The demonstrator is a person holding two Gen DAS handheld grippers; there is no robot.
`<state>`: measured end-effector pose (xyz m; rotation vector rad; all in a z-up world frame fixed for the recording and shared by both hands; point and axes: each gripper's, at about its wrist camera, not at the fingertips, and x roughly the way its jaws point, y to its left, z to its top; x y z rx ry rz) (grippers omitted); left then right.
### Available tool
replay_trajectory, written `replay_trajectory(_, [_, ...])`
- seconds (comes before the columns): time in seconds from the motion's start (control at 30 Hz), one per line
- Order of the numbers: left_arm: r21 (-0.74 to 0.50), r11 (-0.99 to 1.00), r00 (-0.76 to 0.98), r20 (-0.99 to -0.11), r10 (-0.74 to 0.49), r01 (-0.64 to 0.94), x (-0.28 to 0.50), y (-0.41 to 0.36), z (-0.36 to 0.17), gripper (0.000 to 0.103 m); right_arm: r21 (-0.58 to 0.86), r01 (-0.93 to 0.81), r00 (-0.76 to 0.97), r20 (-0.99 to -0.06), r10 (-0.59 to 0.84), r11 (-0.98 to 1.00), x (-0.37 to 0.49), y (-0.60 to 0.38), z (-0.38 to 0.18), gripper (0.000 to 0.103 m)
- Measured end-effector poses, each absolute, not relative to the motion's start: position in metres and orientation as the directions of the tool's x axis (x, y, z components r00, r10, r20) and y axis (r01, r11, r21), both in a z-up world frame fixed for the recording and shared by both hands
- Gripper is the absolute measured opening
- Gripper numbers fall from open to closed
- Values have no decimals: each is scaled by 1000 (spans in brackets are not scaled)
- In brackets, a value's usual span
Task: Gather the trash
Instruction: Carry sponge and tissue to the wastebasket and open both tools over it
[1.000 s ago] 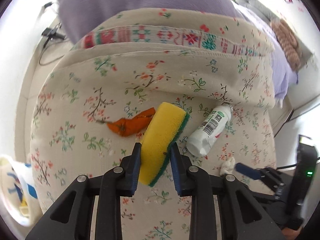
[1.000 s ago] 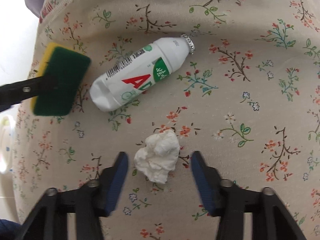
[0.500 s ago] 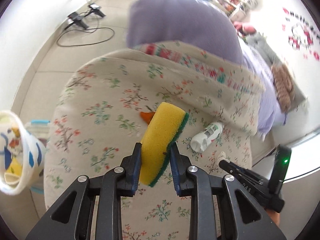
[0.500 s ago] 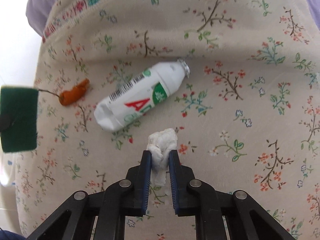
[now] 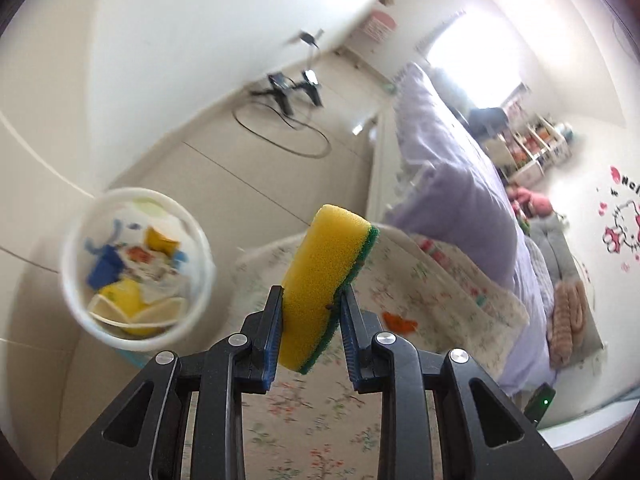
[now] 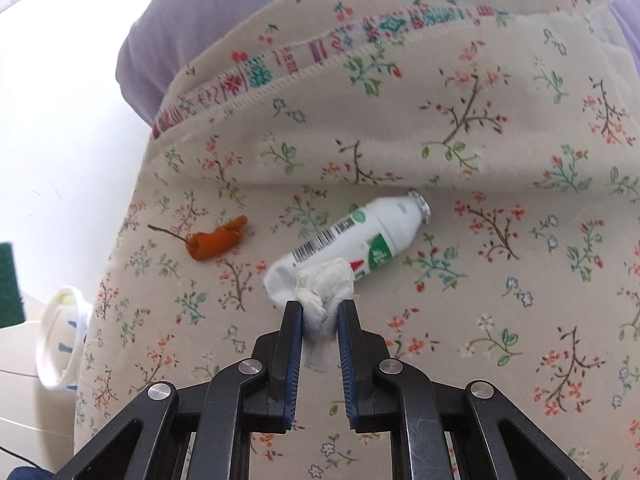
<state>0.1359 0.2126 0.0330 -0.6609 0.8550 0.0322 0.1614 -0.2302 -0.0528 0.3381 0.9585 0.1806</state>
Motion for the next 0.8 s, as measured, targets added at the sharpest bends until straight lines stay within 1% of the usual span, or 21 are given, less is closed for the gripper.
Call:
replay_trajectory(0.17, [-510,793,672,-718,-179,-333,116,246,31,29,368,-9,566,-765,308,930,161,-226,-51,16])
replay_trajectory(0.33, [-490,774,666,-736,-121,-400,101,281,22,29,411,-55,564,-740,368,910,164,-204,-46,16])
replay_trajectory(0.5, [-451,759,639,-767,-60,-469,87,310,5,29,426,-155,520,-732,441,891,171,-150,-47,16])
replay_trajectory(0.7, [-435,743,585,-808,-72,-509,92,322,-31,29,450,-297,428,-726,538,842,175,-68,-50,16])
replay_trajectory(0.8, [-427,745,579,-813,-68,-512,93,323,-37,29,446,-375,386,-722,574,813,179,-25,-49,16])
